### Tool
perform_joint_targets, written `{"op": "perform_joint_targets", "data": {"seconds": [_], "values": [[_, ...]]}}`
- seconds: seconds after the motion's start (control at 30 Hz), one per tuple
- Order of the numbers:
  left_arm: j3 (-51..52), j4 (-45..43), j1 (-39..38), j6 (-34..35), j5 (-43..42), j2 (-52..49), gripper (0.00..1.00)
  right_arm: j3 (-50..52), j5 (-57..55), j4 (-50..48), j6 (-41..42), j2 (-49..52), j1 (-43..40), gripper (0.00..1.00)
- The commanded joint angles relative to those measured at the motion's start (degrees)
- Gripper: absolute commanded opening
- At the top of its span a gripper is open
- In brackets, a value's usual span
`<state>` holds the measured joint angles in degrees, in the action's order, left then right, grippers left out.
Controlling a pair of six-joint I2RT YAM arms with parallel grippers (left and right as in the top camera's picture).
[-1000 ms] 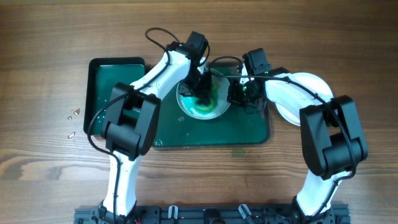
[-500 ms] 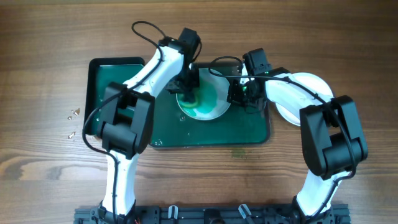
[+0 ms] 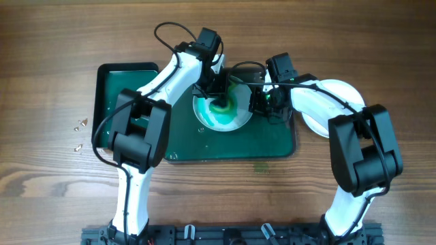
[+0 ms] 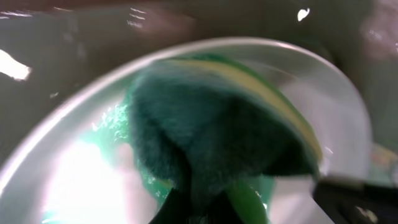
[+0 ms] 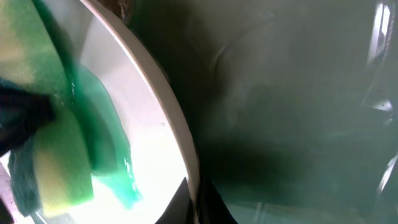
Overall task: Clean dirty plates on tray and stack at the side
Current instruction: 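Scrub the held plate with the sponge in the left gripper, then lift the plate with the right gripper and carry it right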
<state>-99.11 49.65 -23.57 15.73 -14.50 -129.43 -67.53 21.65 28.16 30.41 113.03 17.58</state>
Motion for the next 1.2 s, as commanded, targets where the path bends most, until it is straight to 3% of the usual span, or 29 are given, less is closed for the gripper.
{"op": "perform_joint_targets", "data": {"seconds": [0.0,0.3,0.6,0.9,1.17], "values": [[-0.9,2.3,0.9,9.3,23.4,-1.0,0.04,2.0,-1.0,1.0,-0.5,1.9,0.3,0.04],[-12.0,18.3,2.3,8.9,24.0,-1.0,0.04,2.0,-1.0,1.0,-0.7,1.9,0.4,0.04],[-22.7,30.8,2.4,3.8,19.5,-1.0,0.04,2.0,-0.5,0.9,-2.0,1.7,0.3,0.04],[-23.4,31.7,3.9,2.7,19.5,-1.0,0.04,1.9,-6.7,1.7,-4.4,-5.9,1.3,0.04],[-23.4,31.8,5.7,2.7,19.5,-1.0,0.04,1.9,-28.9,7.7,-4.9,-18.0,5.1,0.04]]}}
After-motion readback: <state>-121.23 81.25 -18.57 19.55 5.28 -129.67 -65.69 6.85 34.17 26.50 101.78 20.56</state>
